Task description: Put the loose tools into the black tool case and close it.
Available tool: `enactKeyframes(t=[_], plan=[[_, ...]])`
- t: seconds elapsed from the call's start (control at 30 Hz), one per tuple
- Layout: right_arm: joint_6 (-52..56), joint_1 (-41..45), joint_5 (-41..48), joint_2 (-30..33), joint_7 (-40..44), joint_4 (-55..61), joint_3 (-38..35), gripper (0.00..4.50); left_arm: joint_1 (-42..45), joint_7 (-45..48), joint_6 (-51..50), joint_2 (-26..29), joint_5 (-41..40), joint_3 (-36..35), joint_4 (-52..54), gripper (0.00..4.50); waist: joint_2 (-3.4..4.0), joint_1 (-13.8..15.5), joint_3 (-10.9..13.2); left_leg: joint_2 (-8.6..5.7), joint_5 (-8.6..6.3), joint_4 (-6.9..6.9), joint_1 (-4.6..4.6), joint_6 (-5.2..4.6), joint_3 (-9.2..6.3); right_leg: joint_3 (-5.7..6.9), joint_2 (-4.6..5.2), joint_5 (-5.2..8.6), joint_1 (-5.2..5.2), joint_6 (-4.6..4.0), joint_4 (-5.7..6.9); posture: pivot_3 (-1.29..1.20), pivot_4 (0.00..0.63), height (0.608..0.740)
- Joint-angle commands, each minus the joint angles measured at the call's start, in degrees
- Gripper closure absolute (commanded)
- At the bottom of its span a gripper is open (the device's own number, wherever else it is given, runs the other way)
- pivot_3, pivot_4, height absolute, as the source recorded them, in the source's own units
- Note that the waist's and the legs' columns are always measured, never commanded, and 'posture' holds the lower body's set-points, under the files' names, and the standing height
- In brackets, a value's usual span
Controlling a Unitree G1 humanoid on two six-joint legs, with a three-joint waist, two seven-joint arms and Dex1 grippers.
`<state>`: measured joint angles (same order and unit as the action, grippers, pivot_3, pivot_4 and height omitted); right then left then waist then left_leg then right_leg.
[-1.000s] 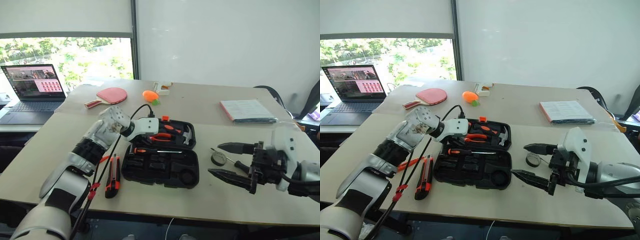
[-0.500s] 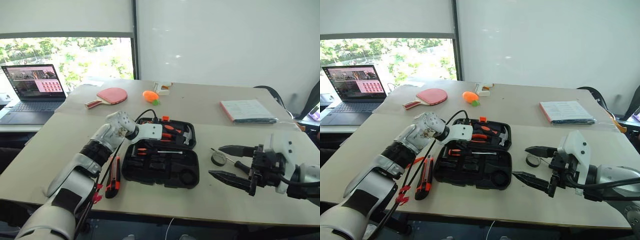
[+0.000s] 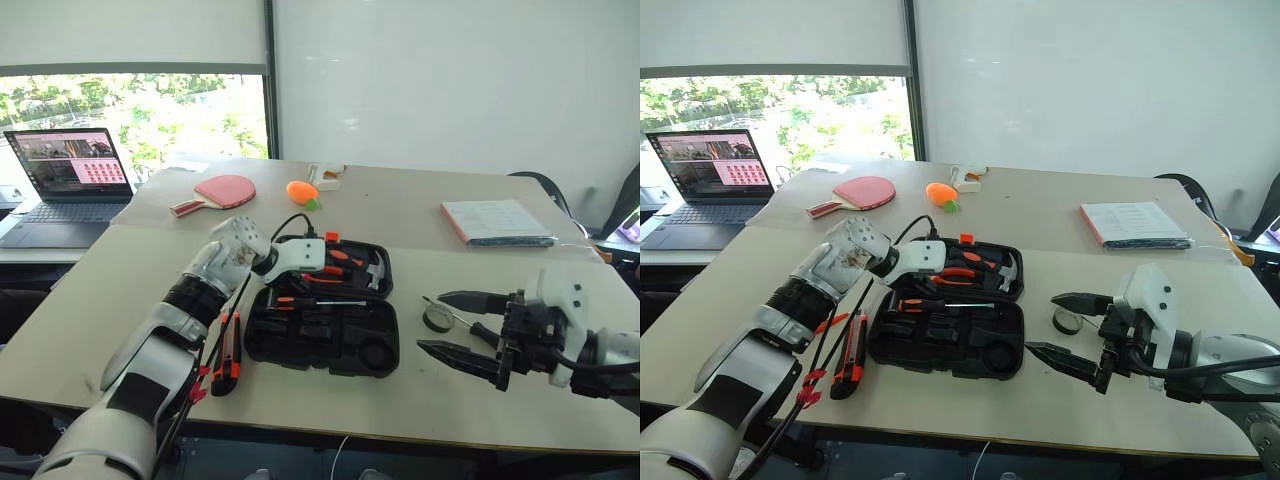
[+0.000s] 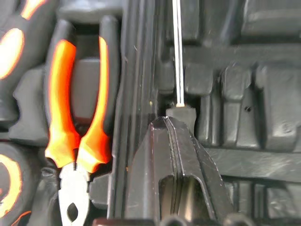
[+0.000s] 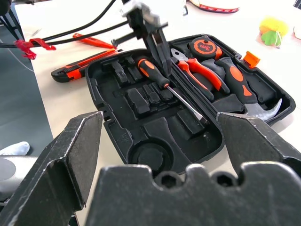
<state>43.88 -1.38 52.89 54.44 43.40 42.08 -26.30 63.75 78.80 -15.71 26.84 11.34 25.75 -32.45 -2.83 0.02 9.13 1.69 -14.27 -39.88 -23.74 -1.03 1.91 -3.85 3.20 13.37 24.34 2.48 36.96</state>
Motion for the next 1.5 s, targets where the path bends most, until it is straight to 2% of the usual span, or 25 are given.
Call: enactKeyframes(t=[0.03, 0.27, 0.53, 0.7, 1.0, 1.23, 1.5], plan=[[-1.65, -0.24, -0.22, -0.23, 0.13, 0.65, -1.37, 0.0, 0.97, 2.63, -1.52, 1.43, -1.25, -0.99, 4.36, 4.47, 0.0, -0.02, 0.0, 0.0, 0.0, 0.0, 0.0, 0.0, 0.0, 0.0, 0.0, 0.0, 0.0, 0.0, 0.0, 0.0, 0.15, 0.737], [-1.48, -0.18, 0.12, -0.35, -0.19, 0.88, -1.42, 0.0, -2.33, 1.63, 0.78, 1.52, 1.51, 1.86, 5.77, 4.47, 0.01, -0.06, 0.0, 0.0, 0.0, 0.0, 0.02, 0.0, 0.0, 0.0, -0.01, 0.0, -0.01, 0.0, 0.02, 0.0, 0.15, 0.737], [-1.27, -0.64, 0.59, -0.62, -0.76, 1.48, -1.76, 0.0, -2.57, -2.11, 6.54, 0.06, 4.67, 3.86, 0.69, 4.47, 0.01, 0.26, -0.01, -0.01, 0.0, -0.05, 0.05, 0.0, 0.0, 0.0, 0.01, -0.01, -0.06, 0.0, 0.04, 0.0, 0.15, 0.737], [-1.17, -1.11, 1.03, -0.87, -1.14, 2.02, -2.01, 0.0, -1.45, -2.77, 7.61, -0.62, 4.59, 3.25, -1.43, 4.47, 0.05, 0.58, -0.03, -0.01, 0.0, -0.11, 0.17, 0.0, 0.01, -0.01, 0.01, -0.03, -0.19, 0.02, 0.04, 0.0, 0.15, 0.737], [-1.4, -1.18, 0.78, -0.91, -1.26, 1.76, -1.98, 0.0, 1.47, 3.94, 0.47, 0.16, -1.22, -1.16, 1.3, 4.47, 0.05, 0.41, -0.03, 0.01, 0.01, -0.11, 0.03, -0.01, 0.0, -0.02, -0.03, -0.04, -0.05, 0.02, 0.04, 0.0, 0.15, 0.737], [-1.41, -1.1, 0.63, -1.0, -1.44, 1.73, -1.77, 0.0, 2.84, 0.15, 3.74, -1.06, 0.89, -0.12, -3.22, 4.47, 0.06, 0.46, -0.03, -0.01, -0.01, -0.11, -0.01, -0.04, -0.01, -0.01, -0.02, -0.03, -0.04, 0.03, 0.0, 0.0, 0.15, 0.737], [-1.23, -1.45, 0.8, -0.92, -1.65, 1.8, -2.29, 0.0, 0.67, 0.04, 6.66, -2.02, 2.79, 1.97, -3.95, 4.47, 0.06, 0.45, -0.03, 0.0, -0.01, -0.09, -0.02, -0.04, -0.01, -0.01, -0.02, -0.03, -0.02, 0.03, 0.01, 0.0, 0.15, 0.737]])
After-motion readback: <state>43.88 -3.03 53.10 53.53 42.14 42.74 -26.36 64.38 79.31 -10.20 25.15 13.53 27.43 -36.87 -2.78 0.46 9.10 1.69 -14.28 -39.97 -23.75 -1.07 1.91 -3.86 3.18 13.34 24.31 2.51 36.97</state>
